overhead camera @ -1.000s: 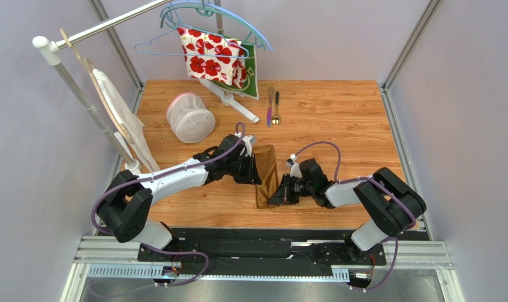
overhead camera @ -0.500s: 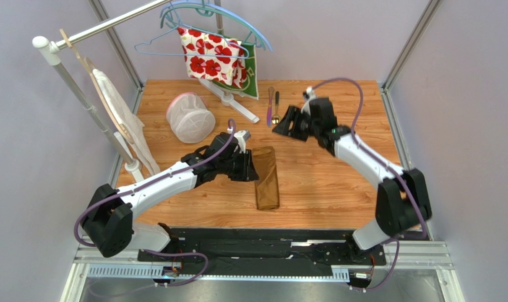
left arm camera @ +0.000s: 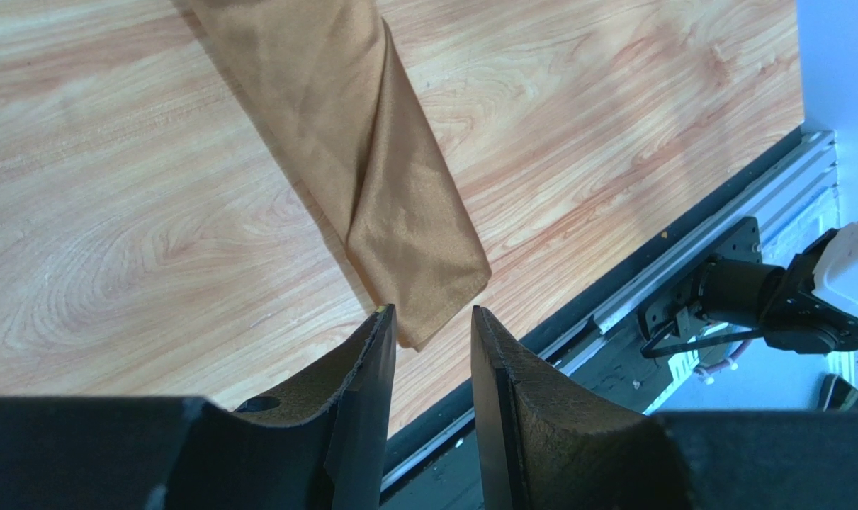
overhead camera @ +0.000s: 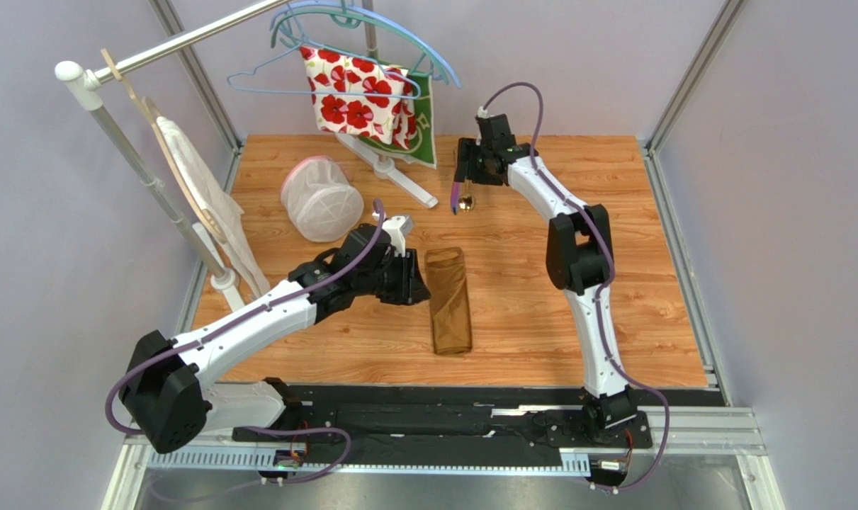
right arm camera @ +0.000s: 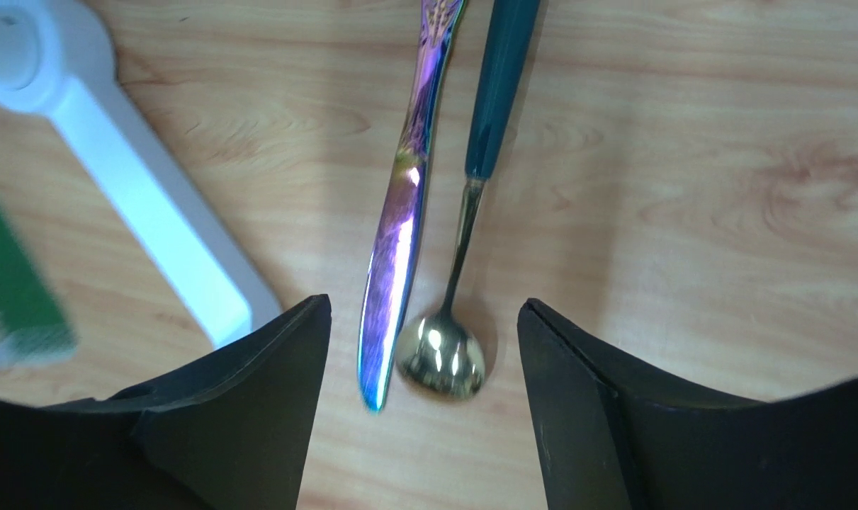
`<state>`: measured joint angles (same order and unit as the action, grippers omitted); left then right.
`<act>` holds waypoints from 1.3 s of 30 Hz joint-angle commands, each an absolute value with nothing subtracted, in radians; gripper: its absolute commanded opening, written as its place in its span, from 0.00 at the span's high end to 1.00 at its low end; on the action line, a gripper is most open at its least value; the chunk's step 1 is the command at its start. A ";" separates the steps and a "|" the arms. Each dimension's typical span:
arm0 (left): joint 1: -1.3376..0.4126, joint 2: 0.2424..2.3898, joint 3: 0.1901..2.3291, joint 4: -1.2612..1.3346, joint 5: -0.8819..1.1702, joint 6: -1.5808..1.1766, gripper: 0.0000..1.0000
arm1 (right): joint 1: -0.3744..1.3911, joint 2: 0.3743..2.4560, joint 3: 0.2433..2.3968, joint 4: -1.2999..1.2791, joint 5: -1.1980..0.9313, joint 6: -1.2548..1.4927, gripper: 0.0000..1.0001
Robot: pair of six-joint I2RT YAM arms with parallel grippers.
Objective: Fold the napkin into a case and place the utensils inside
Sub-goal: Pick up the spoon from the corner of the board, then pass from the right arm to the left
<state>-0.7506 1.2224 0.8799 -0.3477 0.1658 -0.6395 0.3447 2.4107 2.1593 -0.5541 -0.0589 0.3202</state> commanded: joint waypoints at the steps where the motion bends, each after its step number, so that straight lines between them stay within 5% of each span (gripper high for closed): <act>1: -0.750 1.206 0.856 -0.328 0.164 -0.623 0.59 | 0.351 2.541 2.403 -0.632 -0.002 0.261 0.32; 7: -0.750 1.200 0.857 -0.322 0.149 -0.627 0.60 | 0.376 2.672 2.487 -0.782 0.087 0.281 0.46; 12: -0.750 1.197 0.877 -0.337 0.155 -0.627 0.61 | 0.380 2.729 2.494 -0.948 0.110 0.299 0.72; 18: -0.750 1.201 0.919 -0.374 0.158 -0.617 0.61 | 0.347 2.534 2.168 -0.770 0.108 0.301 1.00; 23: -0.718 1.255 0.975 -0.328 0.317 -0.660 0.59 | 0.279 2.390 2.146 -0.680 -0.090 0.238 1.00; 27: -0.641 1.363 1.034 -0.232 0.510 -0.712 0.47 | 0.259 2.186 1.853 -0.557 -0.228 0.209 1.00; 39: -0.606 1.370 1.267 -0.405 0.538 -0.321 0.49 | 0.281 1.557 0.987 -0.345 -0.865 0.512 1.00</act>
